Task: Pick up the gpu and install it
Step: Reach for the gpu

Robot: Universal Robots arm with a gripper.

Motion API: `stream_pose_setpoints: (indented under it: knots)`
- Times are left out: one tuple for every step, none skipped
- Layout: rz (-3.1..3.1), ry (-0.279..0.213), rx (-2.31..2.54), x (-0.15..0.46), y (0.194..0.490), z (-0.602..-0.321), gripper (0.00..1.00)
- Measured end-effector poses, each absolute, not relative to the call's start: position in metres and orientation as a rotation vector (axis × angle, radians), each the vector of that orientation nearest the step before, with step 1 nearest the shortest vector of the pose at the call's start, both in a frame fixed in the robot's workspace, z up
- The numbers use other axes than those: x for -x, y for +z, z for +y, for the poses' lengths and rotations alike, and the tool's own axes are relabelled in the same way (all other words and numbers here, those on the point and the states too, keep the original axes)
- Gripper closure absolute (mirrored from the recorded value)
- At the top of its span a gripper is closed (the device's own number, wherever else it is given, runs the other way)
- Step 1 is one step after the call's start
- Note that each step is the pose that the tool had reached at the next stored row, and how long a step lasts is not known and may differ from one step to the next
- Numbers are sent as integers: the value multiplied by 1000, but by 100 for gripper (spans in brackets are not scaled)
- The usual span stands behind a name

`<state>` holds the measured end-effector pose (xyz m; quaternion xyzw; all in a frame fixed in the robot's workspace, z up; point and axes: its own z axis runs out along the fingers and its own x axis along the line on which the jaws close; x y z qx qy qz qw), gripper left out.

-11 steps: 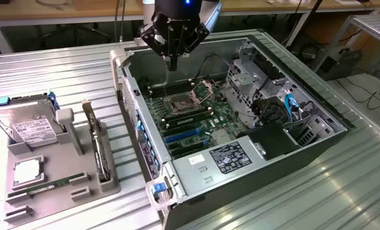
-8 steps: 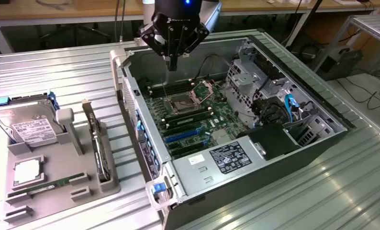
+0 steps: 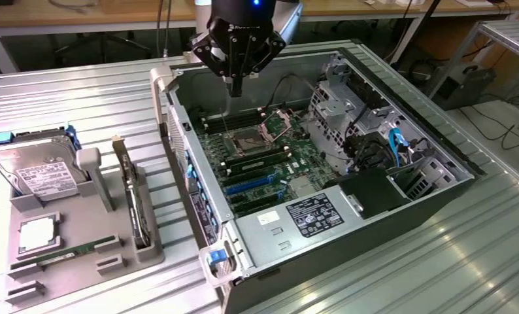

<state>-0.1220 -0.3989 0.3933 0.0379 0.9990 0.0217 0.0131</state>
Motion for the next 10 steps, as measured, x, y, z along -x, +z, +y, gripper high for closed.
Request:
stream_pose_setpoints:
  knots:
    - [3113,68,-118,122,393,-399,89]
    - [3113,68,-118,122,393,-399,89]
    - [3113,67,-118,122,393,-399,89]
    - [3113,68,-118,123,393,-399,89]
    - [3114,68,-118,124,393,-399,89]
    - [3114,67,-118,126,393,-399,89]
    - [3114,67,-118,129,393,-400,89]
    - [3114,68,-118,133,393,-400,89]
    - [3114,67,-118,138,393,-401,89]
    - [3114,67,-118,142,392,-402,89]
